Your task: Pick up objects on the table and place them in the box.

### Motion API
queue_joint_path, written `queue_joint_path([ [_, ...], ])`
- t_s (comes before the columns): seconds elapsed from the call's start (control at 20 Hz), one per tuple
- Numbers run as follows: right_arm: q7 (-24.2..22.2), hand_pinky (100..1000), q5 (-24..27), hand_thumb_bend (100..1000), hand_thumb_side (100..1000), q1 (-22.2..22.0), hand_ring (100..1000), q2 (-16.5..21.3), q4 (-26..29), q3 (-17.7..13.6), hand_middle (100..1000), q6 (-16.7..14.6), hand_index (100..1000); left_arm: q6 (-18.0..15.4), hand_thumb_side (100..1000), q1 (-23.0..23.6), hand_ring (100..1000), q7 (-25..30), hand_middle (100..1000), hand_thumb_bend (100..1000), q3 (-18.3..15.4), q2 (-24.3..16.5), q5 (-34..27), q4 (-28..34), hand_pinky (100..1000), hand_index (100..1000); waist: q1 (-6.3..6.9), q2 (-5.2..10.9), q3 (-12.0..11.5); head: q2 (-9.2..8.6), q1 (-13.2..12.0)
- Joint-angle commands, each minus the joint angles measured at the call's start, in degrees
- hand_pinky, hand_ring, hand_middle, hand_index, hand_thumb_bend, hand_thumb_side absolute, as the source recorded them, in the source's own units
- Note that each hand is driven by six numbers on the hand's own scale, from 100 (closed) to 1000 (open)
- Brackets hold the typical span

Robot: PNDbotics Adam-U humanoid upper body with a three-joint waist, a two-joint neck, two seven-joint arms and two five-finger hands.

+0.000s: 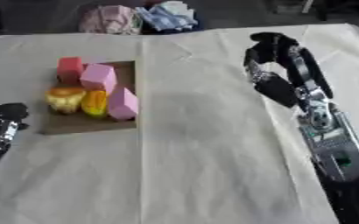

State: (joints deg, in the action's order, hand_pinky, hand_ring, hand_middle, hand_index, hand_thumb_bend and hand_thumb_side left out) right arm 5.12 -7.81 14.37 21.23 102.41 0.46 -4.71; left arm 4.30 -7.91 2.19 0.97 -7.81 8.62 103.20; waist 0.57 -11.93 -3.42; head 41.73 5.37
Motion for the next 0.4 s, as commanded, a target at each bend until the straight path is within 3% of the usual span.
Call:
queue_joint_path([
  [0.05,1.82,668,1.21,100,431,-1.23,648,-1.38,1.93,-1.04,587,-0.55,776,-0.04,562,-0.22,787,-0.28,715,205,-0.52,-0.73,0.16,1.28,754,745,0.6,1.71,0.26,-0.55,-0.19],
  [0.4,1.92,664,1.17,100,426,-3.8,641,-3.93,1.46,-0.36,582,-0.94,778,-0.08,562,-0.11,788,-0.29,715,205,-0.49,-0.55,0.11,1.24,754,745,0.81,1.87,0.35,-0.59,-0.5],
])
